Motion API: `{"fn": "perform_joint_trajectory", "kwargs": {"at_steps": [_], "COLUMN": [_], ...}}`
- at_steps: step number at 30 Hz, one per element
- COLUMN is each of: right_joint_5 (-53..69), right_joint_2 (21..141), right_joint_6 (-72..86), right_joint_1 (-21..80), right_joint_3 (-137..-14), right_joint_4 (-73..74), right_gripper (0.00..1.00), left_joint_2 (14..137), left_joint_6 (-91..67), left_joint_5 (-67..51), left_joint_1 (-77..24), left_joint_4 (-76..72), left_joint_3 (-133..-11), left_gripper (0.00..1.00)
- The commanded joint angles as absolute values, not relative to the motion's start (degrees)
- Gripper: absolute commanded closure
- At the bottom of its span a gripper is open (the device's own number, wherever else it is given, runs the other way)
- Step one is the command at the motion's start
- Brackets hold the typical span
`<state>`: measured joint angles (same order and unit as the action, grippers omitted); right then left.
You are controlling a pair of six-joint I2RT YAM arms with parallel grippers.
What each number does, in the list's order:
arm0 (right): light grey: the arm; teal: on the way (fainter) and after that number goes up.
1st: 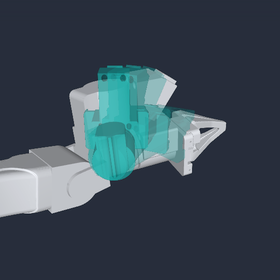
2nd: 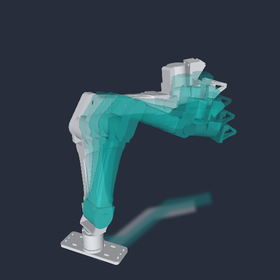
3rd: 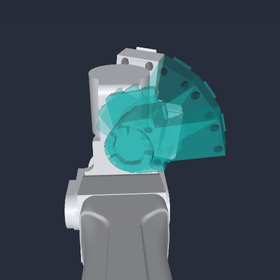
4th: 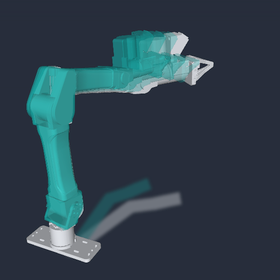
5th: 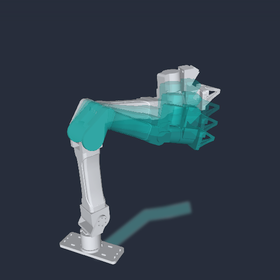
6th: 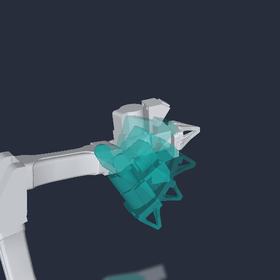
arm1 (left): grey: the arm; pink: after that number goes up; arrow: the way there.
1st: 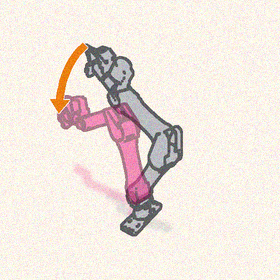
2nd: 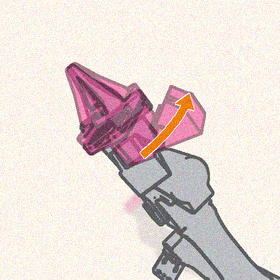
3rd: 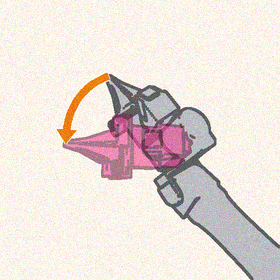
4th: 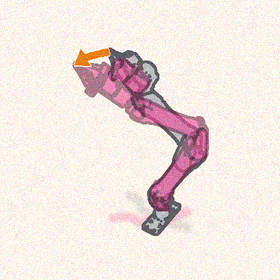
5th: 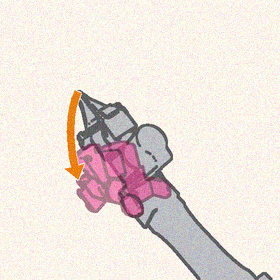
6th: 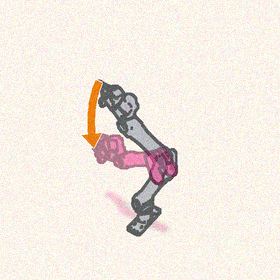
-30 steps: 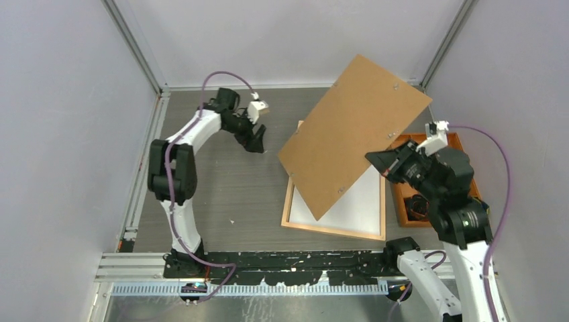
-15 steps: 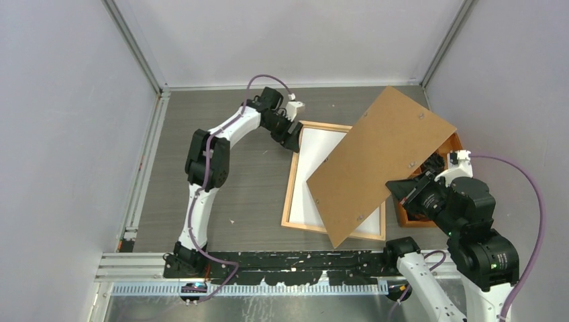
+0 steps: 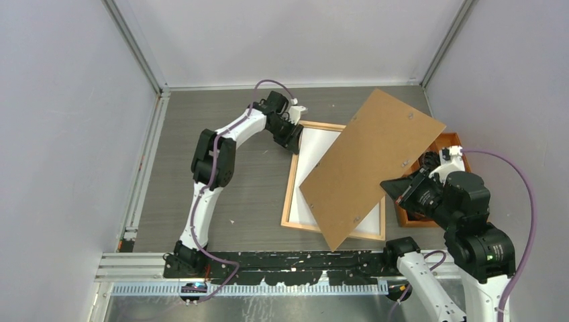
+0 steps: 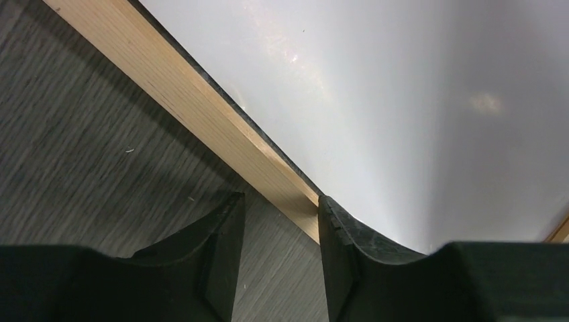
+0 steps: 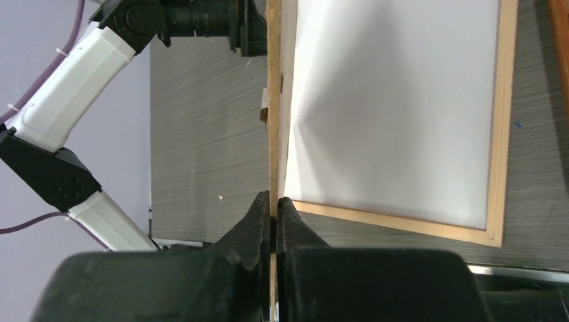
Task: Put the photo into the frame
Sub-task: Move the photo frame to the center of the board.
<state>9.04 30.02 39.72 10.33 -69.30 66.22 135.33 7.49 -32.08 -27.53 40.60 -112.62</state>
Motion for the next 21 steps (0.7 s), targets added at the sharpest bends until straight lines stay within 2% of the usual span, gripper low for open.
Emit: {"fn": "perform_joint_trajectory", "kwargs": {"at_steps": [1,10,21], "right_joint_5": [14.01,19.65,35.92], "right_joint_2": [31.77,36.41,48.36], "right_joint_6": [41.32,41.81,46.46], "right_joint_1": [10.36,10.35,10.35], "right_joint_3": [-68.84,-66.48,-61.04], "right_joint_4": [54.34,47.06,27.10], "right_gripper": [0.99,0.99,0.99], "left_joint_2": [136.34,135.11,126.90], "left_joint_6": [6.94,5.59,2.76], "left_joint_5": [-25.72,-14.43,-13.64], "left_joint_1": [-27.49,-23.65,-13.58], "left_joint_4": [42.57,44.50,43.93], "left_joint_3": [-114.86,-115.30,-107.48], "left_gripper": [0.58,0.79,0.83]}}
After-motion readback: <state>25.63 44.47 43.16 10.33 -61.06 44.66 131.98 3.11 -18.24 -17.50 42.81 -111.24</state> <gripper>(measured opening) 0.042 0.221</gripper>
